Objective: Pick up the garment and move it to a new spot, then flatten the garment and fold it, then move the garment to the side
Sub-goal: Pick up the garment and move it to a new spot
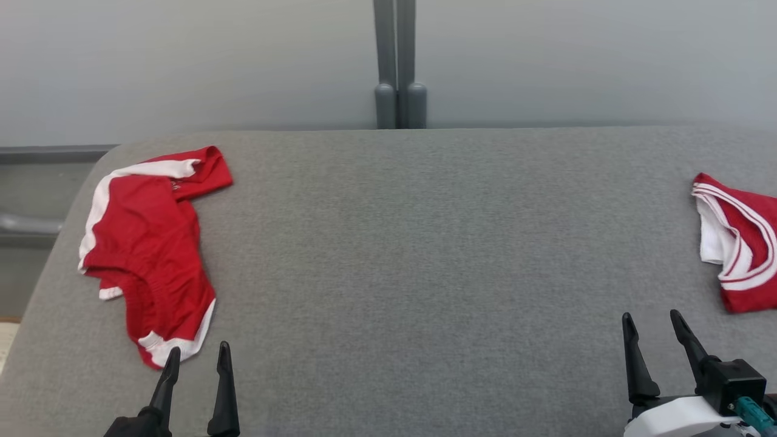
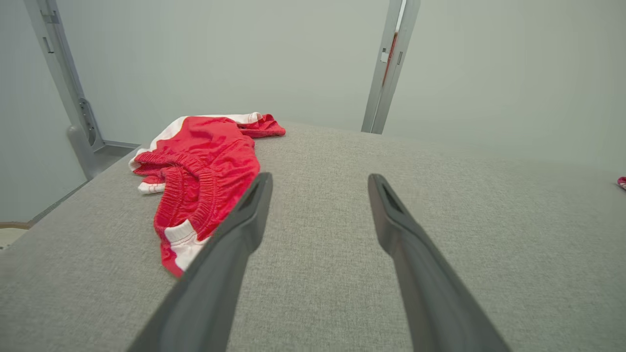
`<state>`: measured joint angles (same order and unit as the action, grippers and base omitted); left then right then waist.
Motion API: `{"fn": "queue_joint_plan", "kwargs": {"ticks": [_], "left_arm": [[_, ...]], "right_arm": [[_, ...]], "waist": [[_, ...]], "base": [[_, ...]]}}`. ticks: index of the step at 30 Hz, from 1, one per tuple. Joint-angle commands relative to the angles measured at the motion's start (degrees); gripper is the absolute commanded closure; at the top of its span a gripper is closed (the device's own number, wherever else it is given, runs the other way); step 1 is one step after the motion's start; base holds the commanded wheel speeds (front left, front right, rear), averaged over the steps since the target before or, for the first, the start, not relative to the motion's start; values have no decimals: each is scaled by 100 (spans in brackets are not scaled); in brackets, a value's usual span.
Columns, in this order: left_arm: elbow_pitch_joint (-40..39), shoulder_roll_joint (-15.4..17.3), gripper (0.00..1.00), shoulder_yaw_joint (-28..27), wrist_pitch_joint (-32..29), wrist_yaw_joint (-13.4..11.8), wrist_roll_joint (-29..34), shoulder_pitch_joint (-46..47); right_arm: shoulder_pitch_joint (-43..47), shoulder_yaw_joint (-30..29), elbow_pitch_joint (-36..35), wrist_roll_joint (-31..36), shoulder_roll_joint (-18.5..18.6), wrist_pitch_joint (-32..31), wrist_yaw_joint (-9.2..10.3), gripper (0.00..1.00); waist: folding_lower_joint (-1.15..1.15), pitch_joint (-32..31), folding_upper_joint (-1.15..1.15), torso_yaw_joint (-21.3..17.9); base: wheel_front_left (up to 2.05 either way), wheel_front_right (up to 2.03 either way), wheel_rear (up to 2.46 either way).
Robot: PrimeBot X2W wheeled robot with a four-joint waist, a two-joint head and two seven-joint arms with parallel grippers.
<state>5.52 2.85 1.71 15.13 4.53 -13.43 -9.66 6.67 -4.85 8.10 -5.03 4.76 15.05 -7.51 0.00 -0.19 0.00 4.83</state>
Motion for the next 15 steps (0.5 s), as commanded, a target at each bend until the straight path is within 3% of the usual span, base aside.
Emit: {"fn": "queue_joint_plan", "kwargs": {"ticks": [1,9,15], "left_arm": [[-10,12,0,-30,0,7,35,43],[-79,9,0,-127,1,-60,-84,-148],[-160,9,0,-97,1,-94,-116,-136]], "right_arm": [[-33,33,-15,-17,25,17,3,0],[-174,204,16,-53,101,17,3,0],[-186,259,57,-87,90,17,3,0]], "waist": [[0,16,0,663],[0,32,0,1536],[0,105,0,1755]], "base": [[0,0,0],[0,0,0],[0,0,0]]}}
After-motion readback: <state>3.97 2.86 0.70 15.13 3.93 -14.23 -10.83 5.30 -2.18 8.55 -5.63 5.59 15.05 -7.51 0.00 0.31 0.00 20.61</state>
